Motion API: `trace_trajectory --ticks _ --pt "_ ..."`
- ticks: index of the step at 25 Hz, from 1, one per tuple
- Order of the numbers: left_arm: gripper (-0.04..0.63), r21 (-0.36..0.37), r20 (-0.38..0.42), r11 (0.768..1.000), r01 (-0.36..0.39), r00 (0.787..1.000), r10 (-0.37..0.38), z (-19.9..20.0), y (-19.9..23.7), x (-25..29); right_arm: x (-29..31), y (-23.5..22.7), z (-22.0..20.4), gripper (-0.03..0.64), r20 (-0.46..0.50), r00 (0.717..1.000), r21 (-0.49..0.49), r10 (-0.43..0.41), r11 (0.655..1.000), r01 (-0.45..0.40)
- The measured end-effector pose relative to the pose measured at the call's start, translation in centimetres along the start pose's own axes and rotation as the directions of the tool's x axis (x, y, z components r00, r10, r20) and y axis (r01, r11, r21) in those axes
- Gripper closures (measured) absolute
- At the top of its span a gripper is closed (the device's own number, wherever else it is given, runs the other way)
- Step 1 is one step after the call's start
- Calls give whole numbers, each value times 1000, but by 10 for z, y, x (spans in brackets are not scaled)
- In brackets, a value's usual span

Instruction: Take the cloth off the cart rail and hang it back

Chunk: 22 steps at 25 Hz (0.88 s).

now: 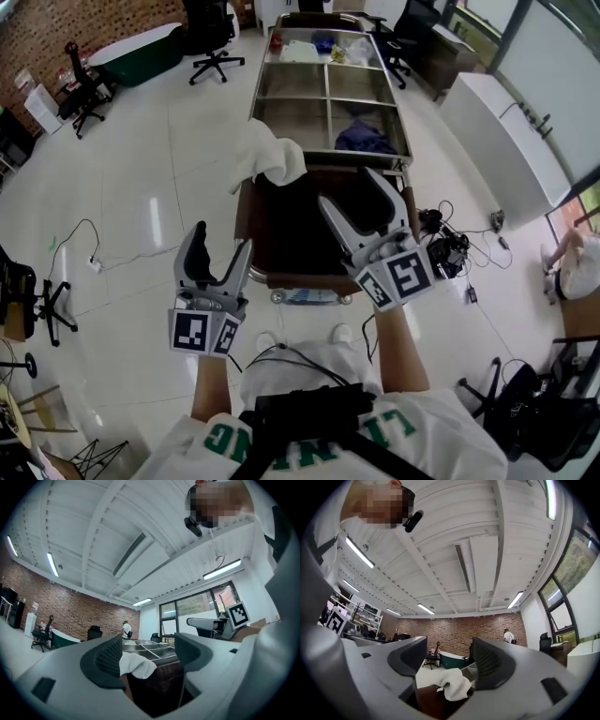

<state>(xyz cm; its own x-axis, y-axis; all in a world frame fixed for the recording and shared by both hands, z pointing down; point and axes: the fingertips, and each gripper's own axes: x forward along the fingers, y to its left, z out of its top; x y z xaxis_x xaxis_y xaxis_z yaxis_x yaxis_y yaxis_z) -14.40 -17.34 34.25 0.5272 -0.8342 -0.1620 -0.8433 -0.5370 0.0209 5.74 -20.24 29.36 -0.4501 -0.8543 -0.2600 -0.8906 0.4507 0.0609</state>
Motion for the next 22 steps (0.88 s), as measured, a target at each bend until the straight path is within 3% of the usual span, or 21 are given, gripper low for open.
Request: trace_trajectory --ticks 7,11,15,22 --pt "250 -24 -9 996 88 996 -88 -10 -30 17 -51 -3 -22 290 -53 996 20 -77 997 78" --pt "250 -32 -22 992 122 992 -123 -15 -45 21 -63 14 -26 302 -57 996 13 -71 997 72" --pt "250 -23 -25 991 133 991 -134 -14 -51 22 -61 26 -28 304 -75 996 -1 -42 999 42" --pt "250 -18 -30 992 125 992 -126 -15 -53 20 -63 17 -24 308 -81 995 -4 -61 998 61"
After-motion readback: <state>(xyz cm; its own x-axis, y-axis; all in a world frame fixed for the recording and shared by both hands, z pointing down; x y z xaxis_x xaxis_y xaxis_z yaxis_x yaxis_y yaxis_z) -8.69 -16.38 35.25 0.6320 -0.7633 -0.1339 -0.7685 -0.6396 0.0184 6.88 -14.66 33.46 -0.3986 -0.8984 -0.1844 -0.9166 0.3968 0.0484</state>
